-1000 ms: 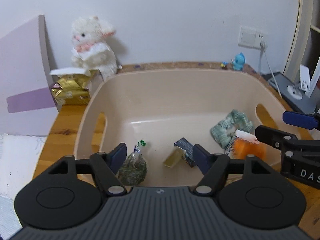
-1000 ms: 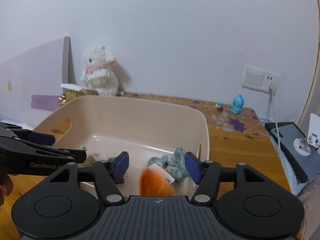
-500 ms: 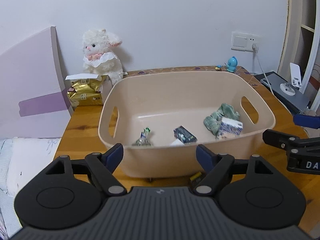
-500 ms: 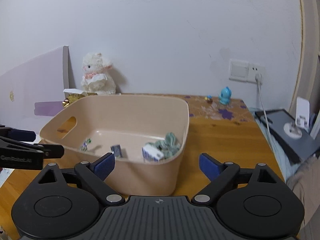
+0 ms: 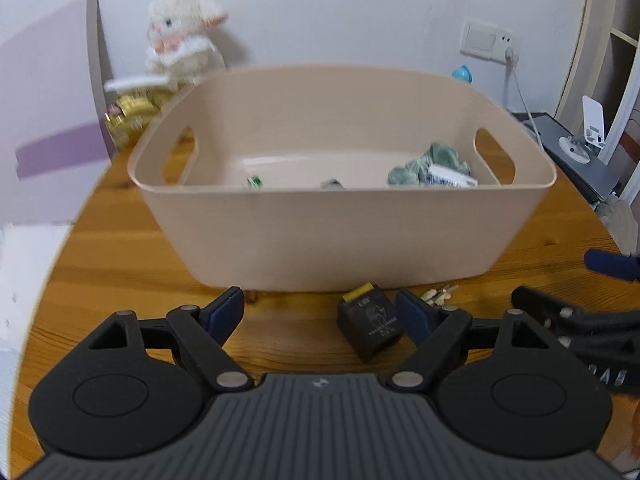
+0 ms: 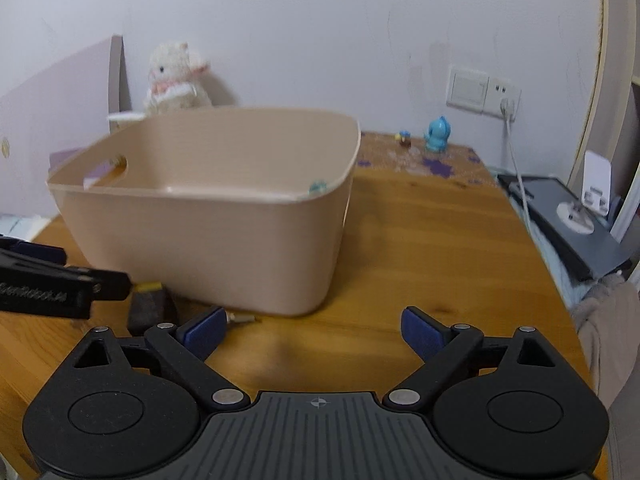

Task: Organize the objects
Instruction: 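Grasp the black charger box with the left tool while the right tool grasps the keys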

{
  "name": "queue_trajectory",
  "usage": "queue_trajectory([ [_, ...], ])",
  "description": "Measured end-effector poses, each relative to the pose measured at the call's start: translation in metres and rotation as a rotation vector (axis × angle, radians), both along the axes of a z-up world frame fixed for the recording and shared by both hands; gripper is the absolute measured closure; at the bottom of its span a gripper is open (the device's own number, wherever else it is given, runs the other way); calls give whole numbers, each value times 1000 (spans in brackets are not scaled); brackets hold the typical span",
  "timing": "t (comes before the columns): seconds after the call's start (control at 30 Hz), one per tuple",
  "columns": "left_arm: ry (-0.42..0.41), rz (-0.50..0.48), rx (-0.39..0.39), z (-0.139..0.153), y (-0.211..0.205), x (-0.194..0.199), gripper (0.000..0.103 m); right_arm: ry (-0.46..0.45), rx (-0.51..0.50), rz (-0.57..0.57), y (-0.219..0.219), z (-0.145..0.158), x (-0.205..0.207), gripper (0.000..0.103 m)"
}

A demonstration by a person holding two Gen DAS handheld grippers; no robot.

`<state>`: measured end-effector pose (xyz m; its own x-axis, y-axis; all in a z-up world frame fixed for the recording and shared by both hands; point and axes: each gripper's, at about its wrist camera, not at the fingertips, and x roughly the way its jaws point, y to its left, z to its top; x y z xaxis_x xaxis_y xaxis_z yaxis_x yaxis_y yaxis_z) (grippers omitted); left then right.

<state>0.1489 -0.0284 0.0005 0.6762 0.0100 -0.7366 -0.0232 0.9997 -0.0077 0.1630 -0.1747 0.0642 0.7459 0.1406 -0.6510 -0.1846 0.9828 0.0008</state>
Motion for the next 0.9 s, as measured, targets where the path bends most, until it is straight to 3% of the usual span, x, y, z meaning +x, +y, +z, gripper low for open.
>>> queue_trajectory([
  [0.37, 88, 32, -96, -29, 0, 30, 20, 64, 24, 10, 7, -28, 12, 8],
  [0.57, 128, 62, -82, -41, 14, 34, 20, 70, 41, 23, 19, -32, 15, 6],
  [0.9, 119, 88, -64, -41, 50, 33, 20, 89, 91, -8, 41, -37, 35, 2],
])
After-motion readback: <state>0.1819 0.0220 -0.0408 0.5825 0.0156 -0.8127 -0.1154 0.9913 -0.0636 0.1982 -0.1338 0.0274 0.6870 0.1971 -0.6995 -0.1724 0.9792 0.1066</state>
